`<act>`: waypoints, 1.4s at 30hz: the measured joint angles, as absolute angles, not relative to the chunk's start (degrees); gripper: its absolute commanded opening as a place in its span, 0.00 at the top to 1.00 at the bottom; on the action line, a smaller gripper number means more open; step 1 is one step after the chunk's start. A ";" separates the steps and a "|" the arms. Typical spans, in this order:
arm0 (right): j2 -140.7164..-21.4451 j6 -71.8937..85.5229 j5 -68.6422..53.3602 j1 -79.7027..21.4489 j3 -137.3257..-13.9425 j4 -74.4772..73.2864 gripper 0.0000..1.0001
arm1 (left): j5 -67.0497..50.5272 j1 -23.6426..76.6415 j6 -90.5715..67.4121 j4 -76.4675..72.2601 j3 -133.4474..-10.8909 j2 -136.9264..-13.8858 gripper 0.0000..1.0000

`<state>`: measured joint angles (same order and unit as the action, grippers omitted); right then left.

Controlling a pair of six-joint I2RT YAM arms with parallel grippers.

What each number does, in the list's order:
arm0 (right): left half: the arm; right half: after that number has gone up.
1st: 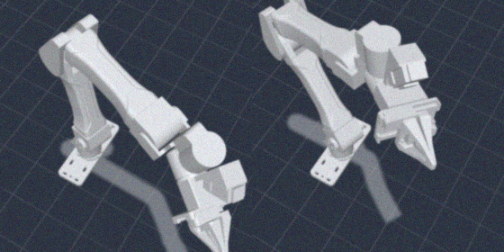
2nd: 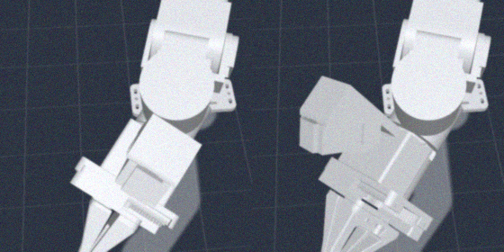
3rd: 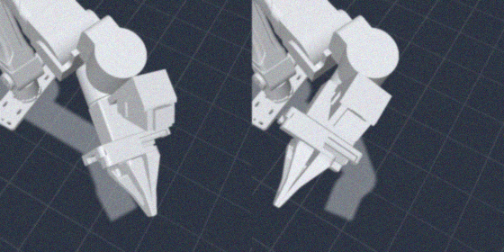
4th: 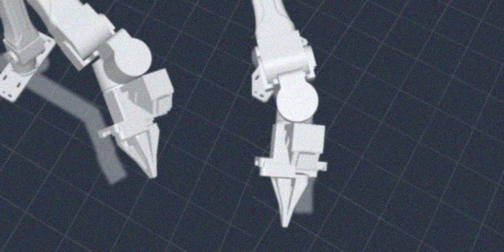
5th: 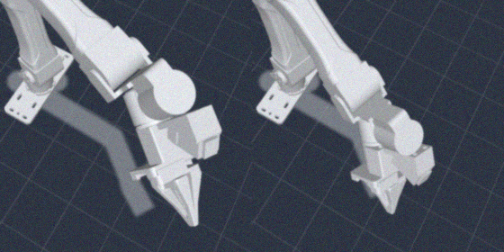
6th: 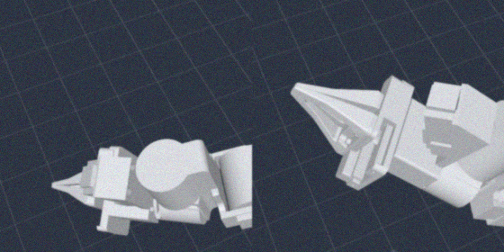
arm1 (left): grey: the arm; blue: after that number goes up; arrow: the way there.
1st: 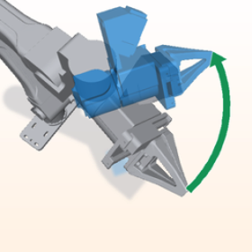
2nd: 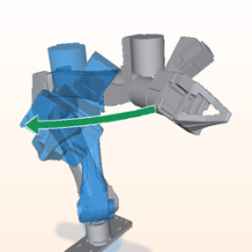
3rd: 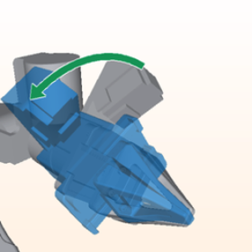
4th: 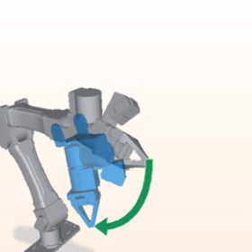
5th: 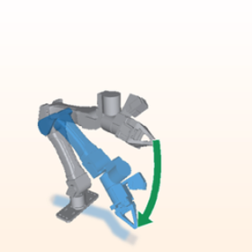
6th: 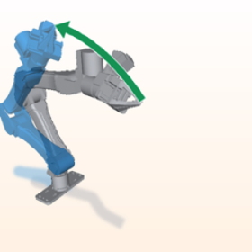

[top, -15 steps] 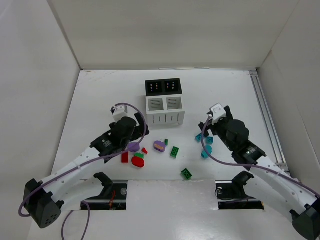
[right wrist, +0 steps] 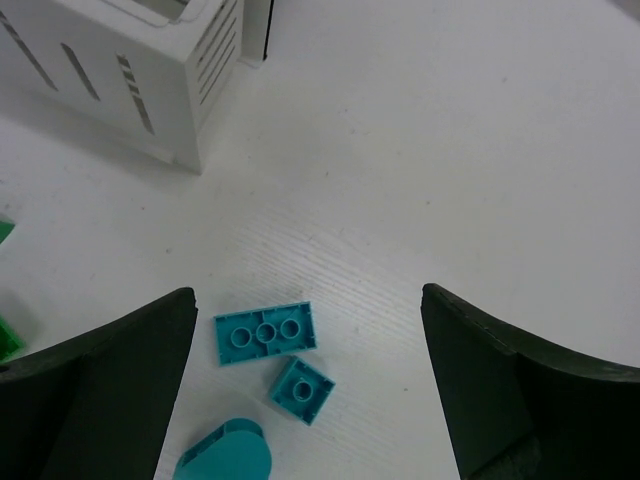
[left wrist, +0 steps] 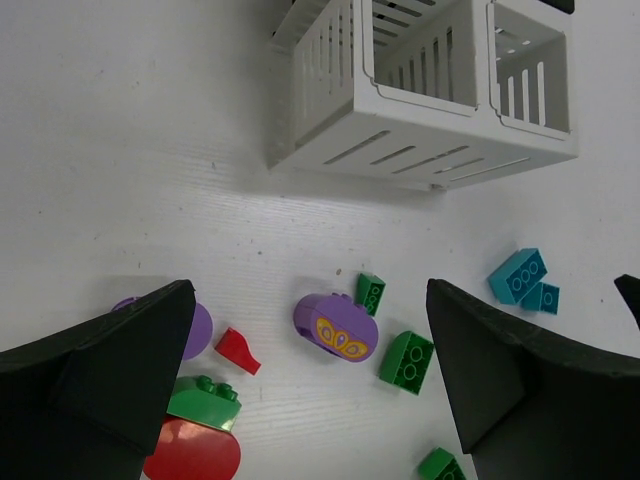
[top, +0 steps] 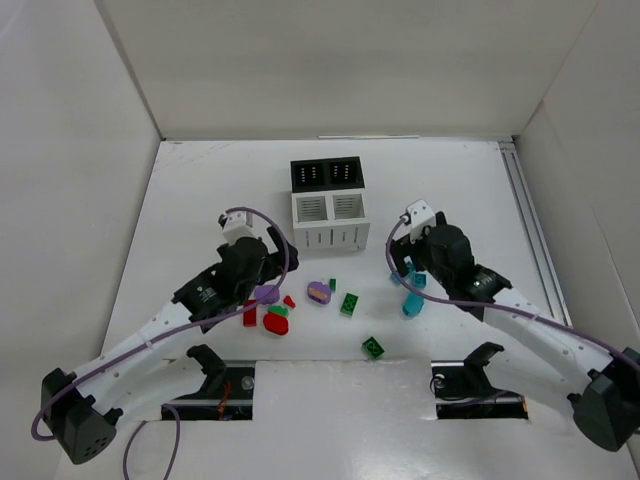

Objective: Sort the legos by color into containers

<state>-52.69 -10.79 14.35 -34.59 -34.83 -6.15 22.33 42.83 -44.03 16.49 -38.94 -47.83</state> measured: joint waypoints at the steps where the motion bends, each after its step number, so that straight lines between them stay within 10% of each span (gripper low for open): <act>1: -54.26 -9.82 14.17 -34.59 -35.24 -6.74 0.02 | 22.28 42.83 -43.99 16.47 -38.79 -47.79 0.00; 36: -81.06 -18.74 -4.12 -26.46 -42.04 -12.40 0.00 | 19.92 43.07 -40.51 12.40 -33.47 -46.72 0.00; 42: -82.48 -18.48 -7.46 -26.22 -42.35 -11.09 0.29 | 19.92 43.07 -40.47 12.21 -33.47 -47.72 0.00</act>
<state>-82.48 -18.48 -7.46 -26.22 -42.35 -11.09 19.92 43.07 -40.47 12.21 -33.47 -47.72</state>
